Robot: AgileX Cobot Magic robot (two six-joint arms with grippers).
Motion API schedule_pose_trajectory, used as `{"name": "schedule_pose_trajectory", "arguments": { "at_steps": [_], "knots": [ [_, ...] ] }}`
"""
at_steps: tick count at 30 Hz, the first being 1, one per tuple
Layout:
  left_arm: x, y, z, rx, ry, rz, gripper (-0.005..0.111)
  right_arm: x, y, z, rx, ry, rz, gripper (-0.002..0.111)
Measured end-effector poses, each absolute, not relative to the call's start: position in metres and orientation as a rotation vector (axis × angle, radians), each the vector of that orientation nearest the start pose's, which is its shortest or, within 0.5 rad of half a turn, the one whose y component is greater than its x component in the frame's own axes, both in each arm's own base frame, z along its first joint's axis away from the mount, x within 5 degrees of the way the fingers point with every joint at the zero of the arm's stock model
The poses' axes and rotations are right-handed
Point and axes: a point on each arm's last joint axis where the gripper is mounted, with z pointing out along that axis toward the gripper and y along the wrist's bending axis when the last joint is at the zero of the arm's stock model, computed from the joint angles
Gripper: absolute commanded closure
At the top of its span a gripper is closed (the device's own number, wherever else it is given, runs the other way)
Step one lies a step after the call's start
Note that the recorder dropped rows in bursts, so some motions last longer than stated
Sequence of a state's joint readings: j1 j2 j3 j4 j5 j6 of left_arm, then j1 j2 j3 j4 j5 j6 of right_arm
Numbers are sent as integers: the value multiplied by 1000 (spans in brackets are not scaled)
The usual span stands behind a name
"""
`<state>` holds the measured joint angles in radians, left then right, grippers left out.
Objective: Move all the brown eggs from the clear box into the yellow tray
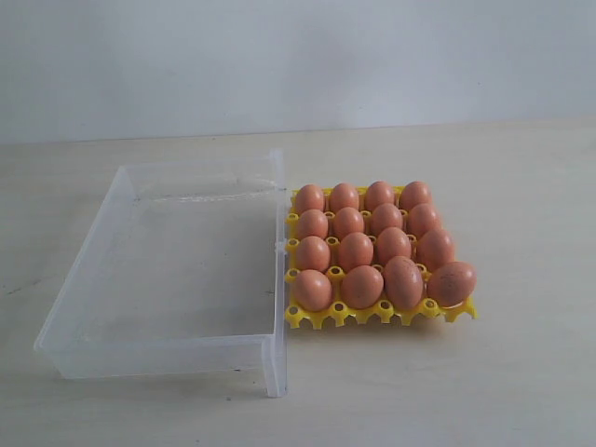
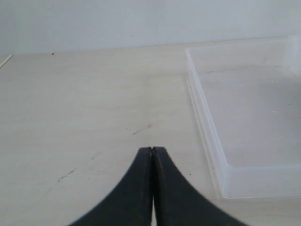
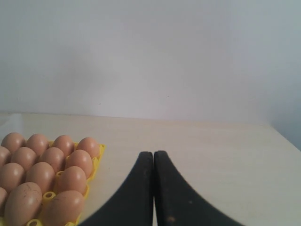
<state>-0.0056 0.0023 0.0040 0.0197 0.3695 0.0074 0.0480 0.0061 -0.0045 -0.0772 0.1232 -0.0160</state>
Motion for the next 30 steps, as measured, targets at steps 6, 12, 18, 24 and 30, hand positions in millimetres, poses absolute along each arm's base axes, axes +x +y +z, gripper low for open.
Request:
{"name": "schedule_pose_trajectory", "arguments": {
  "at_steps": [6,12,18,24,30],
  "knots": [
    [53,0,178,24,1859,21,107,57,1,203,-95,1605,-52,108],
    [53,0,178,24,1859,21,107,57,1,203,-95,1605,-52,108],
    [53,0,178,24,1859,21,107,57,1,203,-95,1605,-52,108],
    [53,0,178,24,1859,21,107,57,1,203,-95,1606,-52,108],
    [53,0,178,24,1859,21,107,57,1,203,-95,1606,-52,108]
  ]
}}
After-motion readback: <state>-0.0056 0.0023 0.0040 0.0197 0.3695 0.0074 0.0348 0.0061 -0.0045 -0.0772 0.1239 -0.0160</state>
